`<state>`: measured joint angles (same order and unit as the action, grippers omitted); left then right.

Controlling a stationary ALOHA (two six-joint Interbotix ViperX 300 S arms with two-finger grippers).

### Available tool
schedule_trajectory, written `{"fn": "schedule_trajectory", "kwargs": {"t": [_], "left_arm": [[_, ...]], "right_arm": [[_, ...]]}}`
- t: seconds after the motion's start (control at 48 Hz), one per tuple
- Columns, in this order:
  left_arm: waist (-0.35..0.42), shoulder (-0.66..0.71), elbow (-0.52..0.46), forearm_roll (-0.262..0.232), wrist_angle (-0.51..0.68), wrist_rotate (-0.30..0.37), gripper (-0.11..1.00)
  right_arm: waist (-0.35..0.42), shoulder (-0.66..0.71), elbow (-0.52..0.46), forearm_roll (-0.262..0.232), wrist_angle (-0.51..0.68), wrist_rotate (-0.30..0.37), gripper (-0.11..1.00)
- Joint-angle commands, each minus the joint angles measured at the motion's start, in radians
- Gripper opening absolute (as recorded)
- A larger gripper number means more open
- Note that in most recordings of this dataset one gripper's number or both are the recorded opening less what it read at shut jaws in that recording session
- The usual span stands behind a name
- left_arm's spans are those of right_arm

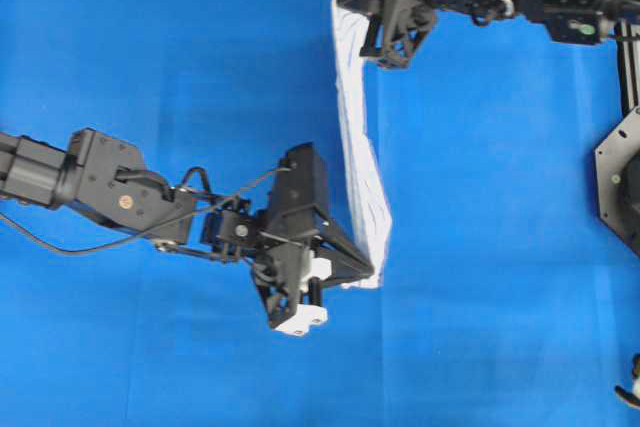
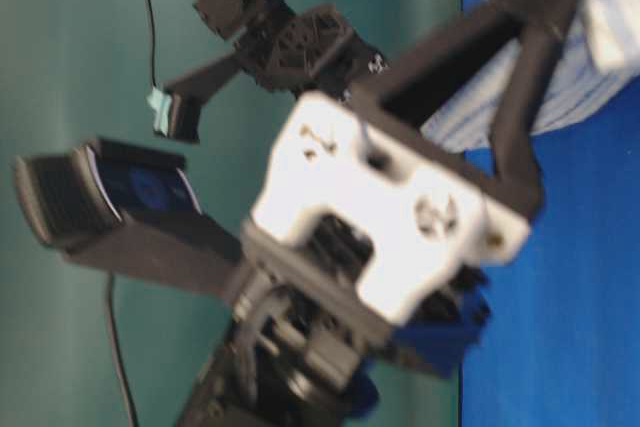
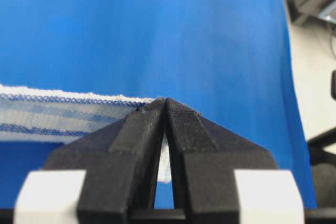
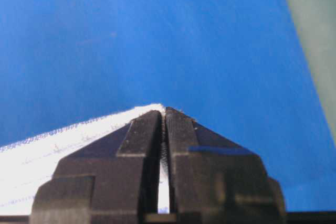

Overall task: Fold the blue towel.
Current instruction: 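Lift the strip and rotate it vertical, right gripper far, left near, then lower the strip onto the table and open both grippers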

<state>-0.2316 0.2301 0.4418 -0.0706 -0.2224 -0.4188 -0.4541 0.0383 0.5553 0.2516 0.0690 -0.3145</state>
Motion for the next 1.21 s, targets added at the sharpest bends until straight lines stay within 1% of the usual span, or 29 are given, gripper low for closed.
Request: {"fn": "schedule_trajectory", "kwargs": {"t": [0.0,0.146,0.291,0.52,0.728,0.812,0.853,0.895,0.916,0.957,1.02,1.145,1.186], "left_arm": [[-0.071,-0.052,0.011,0.002,-0.028,-0.021,0.01],[-0.091,-0.071,0.058,0.002,-0.041,-0.043,0.01],[-0.103,-0.084,0.094,0.002,-0.041,-0.084,0.01],[-0.114,-0.107,0.146,0.002,-0.038,-0.144,0.01],[-0.11,-0.109,0.152,0.002,-0.032,-0.155,0.01],[-0.106,-0.109,0.152,0.002,-0.011,-0.156,0.01],[-0.104,-0.109,0.152,0.002,0.002,-0.158,0.01],[-0.103,-0.109,0.152,0.002,0.014,-0.164,0.03],[-0.103,-0.109,0.152,0.002,0.018,-0.167,0.04],[-0.103,-0.109,0.152,0.002,0.029,-0.175,0.11],[-0.101,-0.11,0.152,0.002,0.049,-0.187,0.27],[-0.107,-0.132,0.164,0.002,0.123,-0.19,0.65],[-0.109,-0.146,0.17,0.002,0.147,-0.192,0.76]], "right_arm": [[-0.015,0.011,-0.06,-0.003,-0.006,0.0,0.02],[-0.012,0.058,-0.103,-0.003,0.0,0.0,0.02],[-0.014,0.091,-0.141,-0.003,0.02,0.0,0.02],[-0.014,0.109,-0.161,-0.003,0.017,0.0,0.02],[-0.012,0.118,-0.163,-0.003,0.02,0.0,0.02],[-0.012,0.12,-0.163,-0.003,0.02,0.002,0.03],[-0.012,0.121,-0.163,-0.003,0.02,0.002,0.07],[-0.014,0.121,-0.161,-0.003,0.02,0.002,0.14],[-0.012,0.12,-0.161,-0.003,0.02,0.002,0.19],[-0.014,0.121,-0.161,-0.003,0.02,0.002,0.3],[-0.012,0.121,-0.16,-0.003,0.02,0.003,0.49],[-0.012,0.12,-0.156,-0.003,0.015,0.008,0.85],[-0.012,0.118,-0.155,-0.003,0.017,0.008,0.9]]}}
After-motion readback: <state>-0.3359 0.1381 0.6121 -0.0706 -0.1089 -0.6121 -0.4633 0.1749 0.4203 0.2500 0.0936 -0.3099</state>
